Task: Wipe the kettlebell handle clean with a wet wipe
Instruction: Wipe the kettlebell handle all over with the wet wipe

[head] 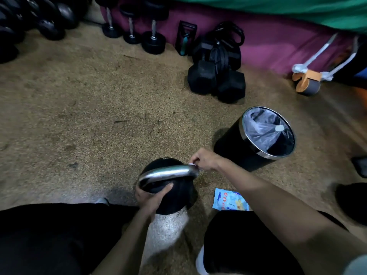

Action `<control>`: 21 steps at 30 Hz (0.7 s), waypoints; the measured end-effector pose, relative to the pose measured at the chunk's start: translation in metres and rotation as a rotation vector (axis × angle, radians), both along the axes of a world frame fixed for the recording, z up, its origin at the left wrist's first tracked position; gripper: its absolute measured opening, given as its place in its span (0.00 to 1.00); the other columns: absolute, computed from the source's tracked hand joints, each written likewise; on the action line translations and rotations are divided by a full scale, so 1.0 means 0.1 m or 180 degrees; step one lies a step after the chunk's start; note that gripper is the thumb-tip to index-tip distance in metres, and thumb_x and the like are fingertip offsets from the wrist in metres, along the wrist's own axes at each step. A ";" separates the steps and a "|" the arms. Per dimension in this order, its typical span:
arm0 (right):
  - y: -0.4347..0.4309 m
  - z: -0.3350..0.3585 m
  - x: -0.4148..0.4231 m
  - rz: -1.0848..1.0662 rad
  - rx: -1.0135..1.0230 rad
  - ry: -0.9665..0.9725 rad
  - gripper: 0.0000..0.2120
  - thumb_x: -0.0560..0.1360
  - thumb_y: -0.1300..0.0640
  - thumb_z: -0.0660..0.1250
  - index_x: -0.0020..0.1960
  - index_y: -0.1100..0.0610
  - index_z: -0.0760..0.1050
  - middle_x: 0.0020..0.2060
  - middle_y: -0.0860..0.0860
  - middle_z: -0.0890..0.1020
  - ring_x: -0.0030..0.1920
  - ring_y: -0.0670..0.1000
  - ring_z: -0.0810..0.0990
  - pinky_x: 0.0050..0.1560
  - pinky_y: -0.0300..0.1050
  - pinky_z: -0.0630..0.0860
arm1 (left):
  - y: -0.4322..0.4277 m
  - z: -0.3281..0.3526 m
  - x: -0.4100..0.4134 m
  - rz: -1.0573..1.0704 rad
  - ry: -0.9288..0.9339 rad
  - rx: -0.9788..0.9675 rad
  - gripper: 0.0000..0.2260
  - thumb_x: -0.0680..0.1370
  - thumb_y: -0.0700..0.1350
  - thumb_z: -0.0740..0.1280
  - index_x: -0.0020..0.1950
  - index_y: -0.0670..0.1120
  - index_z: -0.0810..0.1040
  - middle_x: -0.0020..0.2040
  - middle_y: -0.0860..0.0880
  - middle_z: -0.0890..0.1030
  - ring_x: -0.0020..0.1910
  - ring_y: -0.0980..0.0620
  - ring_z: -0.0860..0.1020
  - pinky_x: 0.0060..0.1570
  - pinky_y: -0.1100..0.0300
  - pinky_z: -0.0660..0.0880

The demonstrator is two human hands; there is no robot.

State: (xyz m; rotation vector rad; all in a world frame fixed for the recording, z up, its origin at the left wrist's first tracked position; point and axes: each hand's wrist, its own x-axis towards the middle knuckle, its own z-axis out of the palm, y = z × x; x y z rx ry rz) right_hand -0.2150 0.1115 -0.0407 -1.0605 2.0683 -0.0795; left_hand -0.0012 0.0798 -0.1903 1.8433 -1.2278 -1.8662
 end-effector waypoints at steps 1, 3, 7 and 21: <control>-0.03 -0.01 0.00 0.0060 0.0052 -0.0068 0.18 0.71 0.71 0.59 0.48 0.56 0.83 0.37 0.47 0.81 0.42 0.48 0.78 0.43 0.39 0.74 | 0.00 -0.02 0.00 0.0003 -0.0027 0.0013 0.61 0.61 0.52 0.90 0.86 0.48 0.58 0.83 0.43 0.66 0.81 0.40 0.69 0.78 0.48 0.67; -0.08 0.00 -0.05 0.0213 0.0145 -0.0172 0.18 0.71 0.70 0.60 0.47 0.53 0.84 0.40 0.47 0.83 0.44 0.49 0.80 0.47 0.43 0.77 | 0.00 -0.04 0.00 -0.0013 -0.0035 0.0031 0.64 0.58 0.55 0.91 0.85 0.48 0.59 0.83 0.42 0.66 0.81 0.40 0.69 0.78 0.49 0.67; -0.16 0.09 -0.18 0.0416 0.0311 -0.0193 0.15 0.71 0.68 0.63 0.47 0.53 0.84 0.43 0.47 0.84 0.48 0.49 0.80 0.53 0.45 0.76 | 0.02 0.00 0.01 0.0015 -0.0064 -0.0112 0.60 0.60 0.52 0.91 0.85 0.48 0.60 0.83 0.43 0.67 0.80 0.41 0.69 0.78 0.49 0.67; -0.29 0.09 -0.15 0.0385 0.0572 -0.0348 0.16 0.70 0.69 0.64 0.39 0.49 0.82 0.36 0.41 0.80 0.42 0.45 0.77 0.44 0.40 0.73 | 0.03 -0.03 0.03 0.0030 0.0230 -0.0073 0.75 0.39 0.71 0.83 0.84 0.54 0.59 0.82 0.45 0.68 0.80 0.41 0.69 0.79 0.42 0.69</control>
